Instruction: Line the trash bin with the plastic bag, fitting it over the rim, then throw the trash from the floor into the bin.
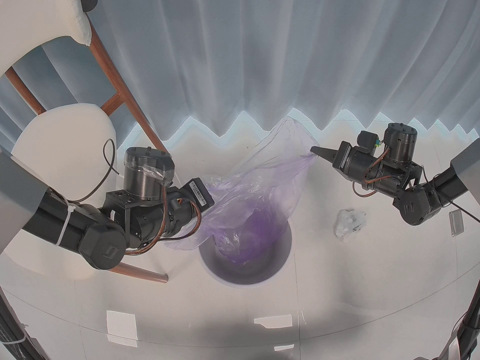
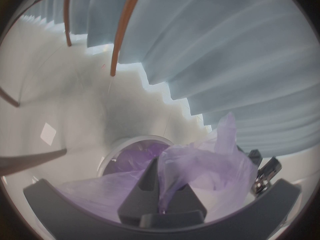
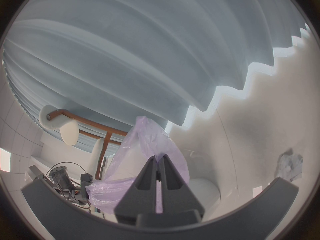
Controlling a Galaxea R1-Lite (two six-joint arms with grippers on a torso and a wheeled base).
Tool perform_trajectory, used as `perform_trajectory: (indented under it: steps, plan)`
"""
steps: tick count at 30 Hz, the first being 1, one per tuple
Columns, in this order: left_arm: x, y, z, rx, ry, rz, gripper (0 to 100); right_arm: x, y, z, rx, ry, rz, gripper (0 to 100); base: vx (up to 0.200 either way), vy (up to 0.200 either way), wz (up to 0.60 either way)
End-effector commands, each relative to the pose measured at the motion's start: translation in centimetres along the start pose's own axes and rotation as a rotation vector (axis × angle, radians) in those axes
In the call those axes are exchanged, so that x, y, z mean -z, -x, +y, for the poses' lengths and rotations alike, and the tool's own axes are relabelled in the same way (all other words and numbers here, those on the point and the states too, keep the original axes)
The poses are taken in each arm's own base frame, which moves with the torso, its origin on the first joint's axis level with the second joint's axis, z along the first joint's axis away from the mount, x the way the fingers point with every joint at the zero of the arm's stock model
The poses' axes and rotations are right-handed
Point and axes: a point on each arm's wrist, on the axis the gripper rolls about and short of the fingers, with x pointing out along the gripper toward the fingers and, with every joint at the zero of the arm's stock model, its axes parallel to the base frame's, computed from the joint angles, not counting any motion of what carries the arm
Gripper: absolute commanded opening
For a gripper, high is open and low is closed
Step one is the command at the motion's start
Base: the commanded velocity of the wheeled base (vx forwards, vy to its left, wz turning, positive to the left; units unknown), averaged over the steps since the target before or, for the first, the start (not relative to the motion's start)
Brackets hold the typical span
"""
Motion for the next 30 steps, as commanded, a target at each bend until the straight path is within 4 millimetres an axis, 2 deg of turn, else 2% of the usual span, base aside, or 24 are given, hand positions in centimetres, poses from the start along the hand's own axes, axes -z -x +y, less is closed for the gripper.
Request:
perform_trajectory:
  steps: [1,2,3,6,9,10,11,15,19,22,30]
  plan:
    - [0.4,-0.6,0.3,-0.020,0.084,0.012,0,2.1,-0.5,-1.7,0.036,-0.030,0.056,0,0.000,0.000,0.00]
    - [0.4,-0.5,0.3,-0.019,0.103,0.013,0,2.6,-0.4,-1.8,0.043,-0.038,0.069,0,0.000,0.000,0.00]
    - [0.4,-0.5,0.3,-0.018,0.119,0.012,0,2.9,-0.3,-1.8,0.046,-0.042,0.078,100,0.000,0.000,0.00]
    - [0.1,0.0,-0.2,0.016,0.161,-0.012,0,3.1,0.9,-0.8,0.047,-0.075,0.093,100,0.000,0.000,0.00]
    - [0.3,0.6,-0.2,0.036,0.170,-0.018,0,3.6,2.1,2.2,0.005,-0.177,0.117,100,0.000,0.000,0.00]
    - [0.3,0.6,-0.2,0.036,0.170,-0.018,0,3.6,2.1,2.2,0.005,-0.177,0.117,100,0.000,0.000,0.00]
    - [0.9,1.0,-0.4,0.061,0.170,-0.019,0,4.1,3.2,4.4,-0.021,-0.269,0.145,100,0.000,0.000,0.00]
    - [1.9,1.4,-0.1,0.083,0.156,-0.022,0,5.4,4.4,6.4,-0.007,-0.330,0.226,100,0.000,0.000,0.00]
    - [2.1,1.3,-0.2,0.107,0.155,-0.033,0,5.9,4.4,7.4,0.031,-0.348,0.245,100,0.000,0.000,0.00]
    - [1.9,1.4,-0.5,0.132,0.154,-0.058,0,6.4,3.6,7.9,0.067,-0.391,0.224,100,0.000,0.000,0.00]
    - [1.8,1.7,-0.8,0.148,0.154,-0.065,0,7.3,1.9,7.3,0.086,-0.419,0.236,100,0.000,0.000,0.00]
